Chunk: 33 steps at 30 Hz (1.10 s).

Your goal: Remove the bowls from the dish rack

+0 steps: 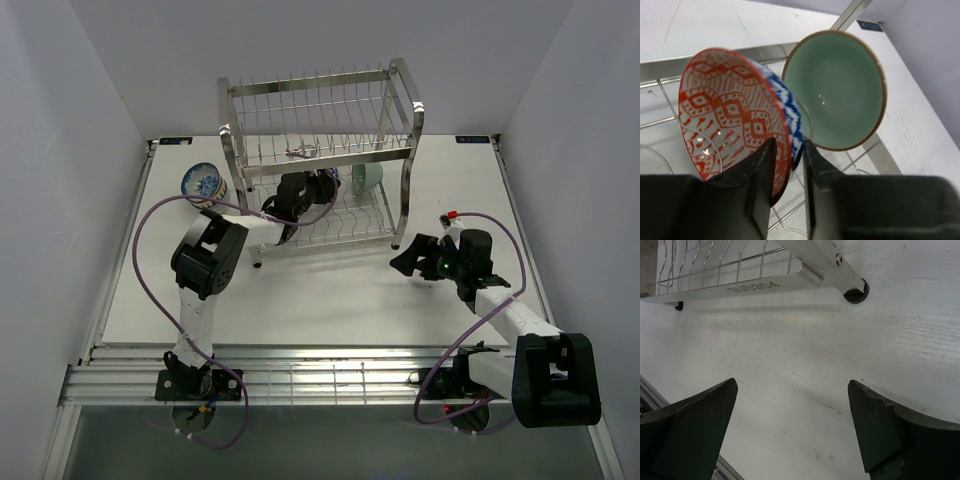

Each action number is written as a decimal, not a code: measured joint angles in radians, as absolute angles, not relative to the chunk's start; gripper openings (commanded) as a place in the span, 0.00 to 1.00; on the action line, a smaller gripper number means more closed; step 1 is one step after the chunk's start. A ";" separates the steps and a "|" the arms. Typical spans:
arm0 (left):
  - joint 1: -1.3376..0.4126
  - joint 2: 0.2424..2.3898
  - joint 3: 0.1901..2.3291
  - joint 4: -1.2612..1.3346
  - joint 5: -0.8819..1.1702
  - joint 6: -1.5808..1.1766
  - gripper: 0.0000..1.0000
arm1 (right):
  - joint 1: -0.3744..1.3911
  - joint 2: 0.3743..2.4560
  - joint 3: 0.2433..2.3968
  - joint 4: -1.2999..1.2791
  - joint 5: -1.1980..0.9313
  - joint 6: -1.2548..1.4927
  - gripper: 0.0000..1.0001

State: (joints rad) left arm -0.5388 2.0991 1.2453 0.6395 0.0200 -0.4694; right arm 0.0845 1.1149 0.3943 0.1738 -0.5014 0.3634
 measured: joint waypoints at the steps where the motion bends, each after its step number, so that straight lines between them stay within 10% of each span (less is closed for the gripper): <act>1: -0.538 2.100 1.246 0.648 0.023 -0.474 0.26 | 0.084 1.115 0.394 0.176 -0.501 0.363 0.97; 8: -0.524 2.092 1.232 0.715 0.081 -0.601 0.00 | 0.084 1.121 0.394 0.183 -0.505 0.363 0.97; 33: -0.479 2.101 1.100 1.039 0.255 -0.833 0.00 | 0.084 1.140 0.394 0.184 -0.508 0.362 0.97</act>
State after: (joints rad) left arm -0.4793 2.1014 1.1000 1.0386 0.2550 -0.8326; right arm 0.0841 1.1404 0.3943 0.1841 -0.5083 0.3622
